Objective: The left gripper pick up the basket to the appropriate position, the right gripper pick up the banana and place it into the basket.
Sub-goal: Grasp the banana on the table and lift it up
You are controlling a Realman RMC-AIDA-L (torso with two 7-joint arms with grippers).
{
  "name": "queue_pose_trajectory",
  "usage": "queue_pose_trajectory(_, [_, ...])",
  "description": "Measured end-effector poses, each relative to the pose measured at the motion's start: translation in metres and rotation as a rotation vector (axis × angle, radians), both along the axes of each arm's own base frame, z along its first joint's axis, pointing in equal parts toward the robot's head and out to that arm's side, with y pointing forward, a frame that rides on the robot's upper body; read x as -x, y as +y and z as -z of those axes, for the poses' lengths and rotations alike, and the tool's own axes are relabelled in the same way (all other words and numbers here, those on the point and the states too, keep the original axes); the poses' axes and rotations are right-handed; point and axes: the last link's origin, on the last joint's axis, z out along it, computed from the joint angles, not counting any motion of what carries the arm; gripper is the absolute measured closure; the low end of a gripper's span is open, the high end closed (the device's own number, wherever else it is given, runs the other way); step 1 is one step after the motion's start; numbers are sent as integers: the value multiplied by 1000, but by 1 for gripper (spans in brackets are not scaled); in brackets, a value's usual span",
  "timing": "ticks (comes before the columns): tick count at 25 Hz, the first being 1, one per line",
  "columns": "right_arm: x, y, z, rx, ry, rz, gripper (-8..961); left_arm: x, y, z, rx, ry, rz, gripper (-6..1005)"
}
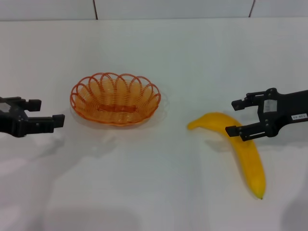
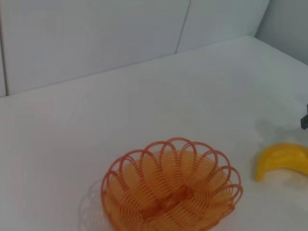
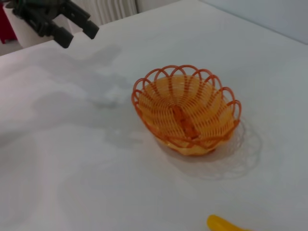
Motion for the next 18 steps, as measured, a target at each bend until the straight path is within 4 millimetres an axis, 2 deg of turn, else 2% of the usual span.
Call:
queue_pose_trajectory(7, [4, 4, 3, 0, -16, 23, 134, 2, 1, 3, 11, -3, 0, 187])
queue_pose_trajectory(12, [8, 14, 22, 13, -125, 45, 134, 6, 3, 5, 21, -6, -11, 187])
queue_pose_trajectory(18, [26, 17, 40, 8, -229, 11, 134, 7, 4, 5, 19, -4, -9, 187])
